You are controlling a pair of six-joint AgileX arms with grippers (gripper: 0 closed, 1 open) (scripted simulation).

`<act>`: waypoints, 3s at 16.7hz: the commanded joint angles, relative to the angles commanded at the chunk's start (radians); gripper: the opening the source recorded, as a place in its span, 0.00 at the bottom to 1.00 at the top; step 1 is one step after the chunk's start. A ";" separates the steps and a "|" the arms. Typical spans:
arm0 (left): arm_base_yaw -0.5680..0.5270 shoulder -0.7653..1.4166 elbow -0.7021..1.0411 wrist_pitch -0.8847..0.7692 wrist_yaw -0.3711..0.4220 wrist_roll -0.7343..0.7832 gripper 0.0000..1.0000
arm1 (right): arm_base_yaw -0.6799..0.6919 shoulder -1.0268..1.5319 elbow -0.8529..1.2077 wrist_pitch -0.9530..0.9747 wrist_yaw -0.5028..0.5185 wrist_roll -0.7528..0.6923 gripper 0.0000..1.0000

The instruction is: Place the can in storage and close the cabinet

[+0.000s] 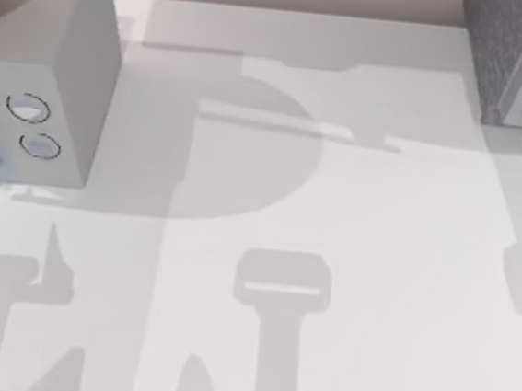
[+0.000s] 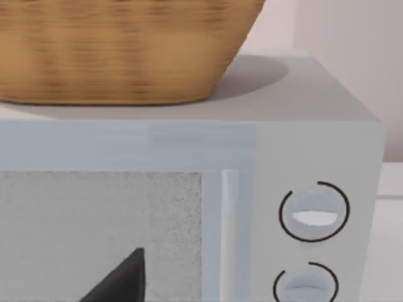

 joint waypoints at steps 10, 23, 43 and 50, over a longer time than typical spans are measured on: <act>0.000 0.000 0.000 0.000 0.000 0.000 1.00 | 0.000 0.000 0.000 0.000 0.000 0.000 1.00; 0.000 0.000 0.000 0.000 0.000 0.000 1.00 | -0.003 -0.101 -0.144 0.031 -0.004 -0.001 1.00; 0.000 0.000 0.000 0.000 0.000 0.000 1.00 | -0.069 -1.551 -2.038 0.509 -0.096 -0.012 1.00; 0.000 0.000 0.000 0.000 0.000 0.000 1.00 | -0.091 -1.969 -2.599 0.643 -0.117 -0.015 1.00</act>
